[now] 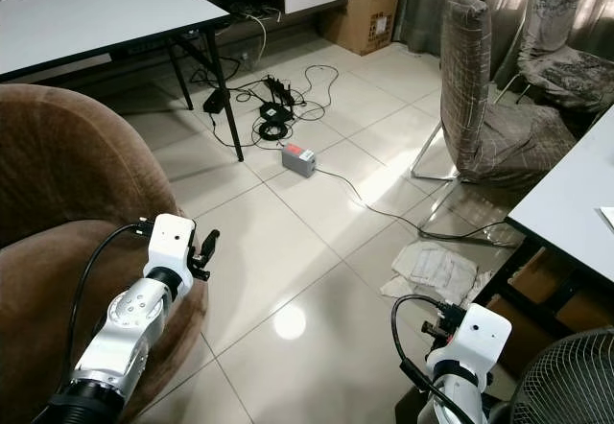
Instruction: Move the pillow to the sofa from floor
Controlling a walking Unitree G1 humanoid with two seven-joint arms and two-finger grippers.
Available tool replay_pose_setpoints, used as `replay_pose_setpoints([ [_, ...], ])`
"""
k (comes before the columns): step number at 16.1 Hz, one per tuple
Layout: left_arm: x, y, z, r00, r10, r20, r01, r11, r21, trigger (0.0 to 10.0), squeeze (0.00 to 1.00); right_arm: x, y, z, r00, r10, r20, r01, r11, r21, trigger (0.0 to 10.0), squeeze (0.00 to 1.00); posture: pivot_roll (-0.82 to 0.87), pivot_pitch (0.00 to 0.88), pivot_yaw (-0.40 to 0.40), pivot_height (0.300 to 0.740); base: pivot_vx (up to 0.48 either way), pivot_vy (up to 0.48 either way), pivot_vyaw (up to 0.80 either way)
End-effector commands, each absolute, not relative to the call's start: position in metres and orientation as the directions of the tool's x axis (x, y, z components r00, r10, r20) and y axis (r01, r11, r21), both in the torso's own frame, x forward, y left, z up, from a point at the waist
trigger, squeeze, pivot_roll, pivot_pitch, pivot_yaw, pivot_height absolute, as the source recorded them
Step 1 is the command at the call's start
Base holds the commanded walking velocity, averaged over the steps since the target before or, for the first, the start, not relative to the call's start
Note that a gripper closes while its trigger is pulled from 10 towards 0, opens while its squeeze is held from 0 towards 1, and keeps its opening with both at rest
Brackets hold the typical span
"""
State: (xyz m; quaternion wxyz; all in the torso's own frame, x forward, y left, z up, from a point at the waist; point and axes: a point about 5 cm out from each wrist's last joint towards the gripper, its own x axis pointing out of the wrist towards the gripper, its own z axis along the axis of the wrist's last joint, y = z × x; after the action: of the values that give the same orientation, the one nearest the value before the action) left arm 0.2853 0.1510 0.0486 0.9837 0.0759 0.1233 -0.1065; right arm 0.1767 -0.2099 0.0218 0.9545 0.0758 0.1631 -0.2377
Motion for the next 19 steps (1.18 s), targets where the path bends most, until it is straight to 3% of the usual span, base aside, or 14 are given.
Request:
replay_pose_setpoints([
  [1, 0.281, 0.154, 0.040, 0.932, -0.191, -0.308, 0.237, 0.964, 0.121, 10.0, 0.00, 0.179, -0.204, 0.020, 0.838, -0.404, -0.366, 0.464, 0.882, 0.088, 10.0, 0.00, -0.02, 0.000, 0.039, 0.740, 0.000, 0.000, 0.00],
  [6, 0.280, 0.150, 0.046, 0.935, -0.246, -0.256, 0.287, 0.948, 0.135, 10.0, 0.00, 0.183, -0.201, 0.025, 0.877, -0.372, -0.304, 0.399, 0.917, 0.029, 10.0, 0.00, -0.02, 0.000, 0.033, 0.740, 0.000, 0.000, 0.00],
  [19, 0.277, 0.148, 0.045, 0.926, -0.286, -0.247, 0.324, 0.937, 0.132, 10.0, 0.00, 0.183, -0.191, 0.025, 0.914, -0.292, -0.281, 0.300, 0.954, -0.013, 10.0, 0.00, -0.01, 0.000, 0.035, 0.740, 0.000, 0.000, 0.80],
])
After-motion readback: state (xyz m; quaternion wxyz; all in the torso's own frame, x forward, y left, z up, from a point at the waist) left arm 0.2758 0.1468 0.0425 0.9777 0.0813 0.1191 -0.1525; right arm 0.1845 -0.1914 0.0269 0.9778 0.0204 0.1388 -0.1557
